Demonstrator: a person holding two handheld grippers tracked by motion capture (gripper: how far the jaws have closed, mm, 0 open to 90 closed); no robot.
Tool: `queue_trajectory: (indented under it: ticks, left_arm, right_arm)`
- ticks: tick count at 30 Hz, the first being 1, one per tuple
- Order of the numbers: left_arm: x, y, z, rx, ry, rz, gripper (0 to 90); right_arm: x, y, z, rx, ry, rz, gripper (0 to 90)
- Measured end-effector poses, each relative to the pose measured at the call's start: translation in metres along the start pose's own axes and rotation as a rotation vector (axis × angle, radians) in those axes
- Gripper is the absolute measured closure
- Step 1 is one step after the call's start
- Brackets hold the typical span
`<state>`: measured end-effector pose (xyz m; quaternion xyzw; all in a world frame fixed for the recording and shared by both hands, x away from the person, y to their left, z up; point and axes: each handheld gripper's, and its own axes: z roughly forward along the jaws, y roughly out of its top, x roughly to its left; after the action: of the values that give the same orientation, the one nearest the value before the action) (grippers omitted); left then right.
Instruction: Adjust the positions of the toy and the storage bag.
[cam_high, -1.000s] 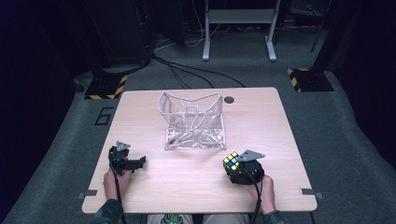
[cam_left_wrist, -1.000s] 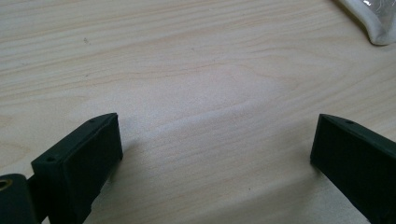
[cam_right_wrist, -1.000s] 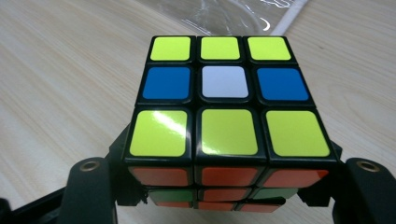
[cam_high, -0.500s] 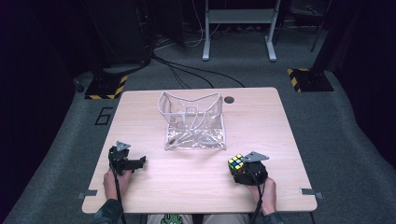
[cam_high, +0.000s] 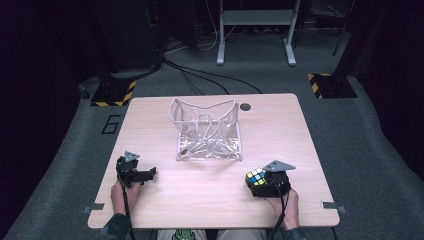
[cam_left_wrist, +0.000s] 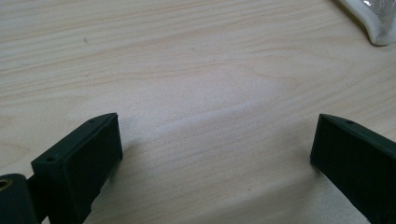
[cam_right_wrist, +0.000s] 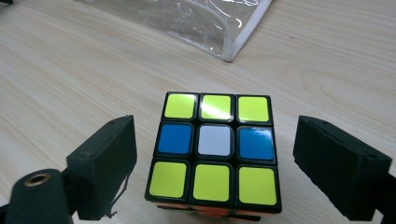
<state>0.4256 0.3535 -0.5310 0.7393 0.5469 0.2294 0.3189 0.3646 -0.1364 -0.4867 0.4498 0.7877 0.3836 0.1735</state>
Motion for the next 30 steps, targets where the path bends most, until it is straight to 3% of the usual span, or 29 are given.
queue_trajectory:
  ticks: [9,14,16,23,30]
  left_arm:
    - [0.000,0.004,0.003,0.005,0.011,-0.007,2.0]
    - [-0.003,0.013,-0.001,0.087,0.029,-0.028,8.2]
    - [-0.002,0.015,-0.002,0.104,0.019,-0.022,11.9]
    - [0.001,0.021,-0.005,0.121,-0.062,-0.080,5.8]
    - [-0.001,0.038,-0.010,0.112,-0.112,-0.097,2.9]
  right_arm:
    - [-0.007,0.015,-0.011,-0.017,0.005,-0.002,12.8]
    - [-0.007,0.027,-0.014,-0.033,0.012,0.009,13.1]
    - [-0.007,0.031,-0.014,-0.037,0.019,0.009,13.2]
    - [-0.004,0.046,-0.013,-0.025,0.029,-0.004,13.1]
    - [-0.002,0.063,-0.011,-0.011,0.037,-0.025,10.8]
